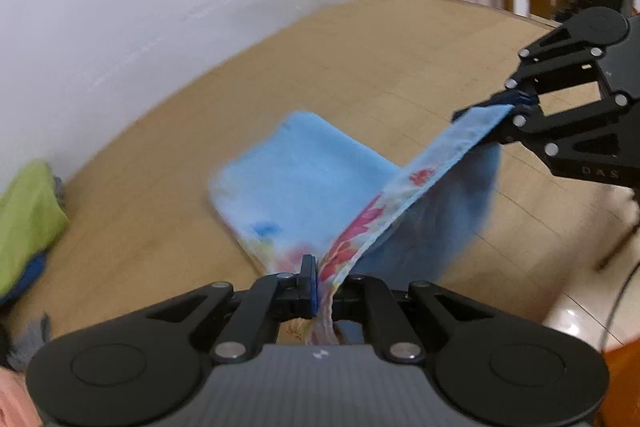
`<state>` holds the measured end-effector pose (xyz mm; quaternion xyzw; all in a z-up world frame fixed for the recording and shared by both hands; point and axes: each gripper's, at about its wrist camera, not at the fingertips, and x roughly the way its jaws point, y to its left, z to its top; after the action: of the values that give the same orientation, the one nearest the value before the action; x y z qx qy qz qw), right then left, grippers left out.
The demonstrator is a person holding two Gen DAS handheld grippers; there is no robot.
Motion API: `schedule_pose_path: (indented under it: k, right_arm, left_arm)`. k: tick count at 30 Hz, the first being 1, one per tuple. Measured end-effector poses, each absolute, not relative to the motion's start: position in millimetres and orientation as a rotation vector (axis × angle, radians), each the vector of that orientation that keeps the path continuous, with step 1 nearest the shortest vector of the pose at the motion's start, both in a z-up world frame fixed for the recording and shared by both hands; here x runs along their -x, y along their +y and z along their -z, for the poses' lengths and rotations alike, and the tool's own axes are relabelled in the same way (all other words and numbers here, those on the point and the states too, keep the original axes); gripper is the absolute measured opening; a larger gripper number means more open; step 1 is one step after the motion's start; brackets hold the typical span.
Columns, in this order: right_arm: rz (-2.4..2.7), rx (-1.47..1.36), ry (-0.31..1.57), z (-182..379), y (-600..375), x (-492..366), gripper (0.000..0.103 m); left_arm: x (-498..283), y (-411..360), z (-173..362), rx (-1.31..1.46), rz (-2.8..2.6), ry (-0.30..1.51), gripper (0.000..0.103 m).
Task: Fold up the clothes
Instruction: 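Lift the strip end with both grippers and fold it over onto the strip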
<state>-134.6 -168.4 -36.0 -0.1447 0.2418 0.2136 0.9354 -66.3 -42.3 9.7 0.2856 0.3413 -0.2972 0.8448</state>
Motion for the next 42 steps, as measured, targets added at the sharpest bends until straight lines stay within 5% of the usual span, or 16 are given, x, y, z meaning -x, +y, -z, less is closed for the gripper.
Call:
schedule_pose_path:
  k: [13, 21, 28, 42]
  right_arm:
    - [-0.518, 0.314, 0.557, 80.7, -193.3, -90.3, 0.007]
    - [-0.479, 0.270, 0.652, 116.5, -189.1, -156.1, 0.012]
    - [-0.395, 0.220, 0.646, 117.3, -195.6, -169.0, 0.023]
    - [-0.238, -0.155, 0.751, 117.8, -241.3, -75.6, 0.034]
  left_arm:
    - [-116.4, -92.8, 41.2, -0.581, 0.497, 0.850, 0.004]
    - [-163.0, -95.4, 58.7, -0.532, 0.410, 0.893, 0.019]
    - [-179.1, -87.8, 57.3, -0.473, 0.379, 0.903, 0.036]
    - [-83.1, -34.5, 66.4, -0.306, 0.421, 0.996, 0.039]
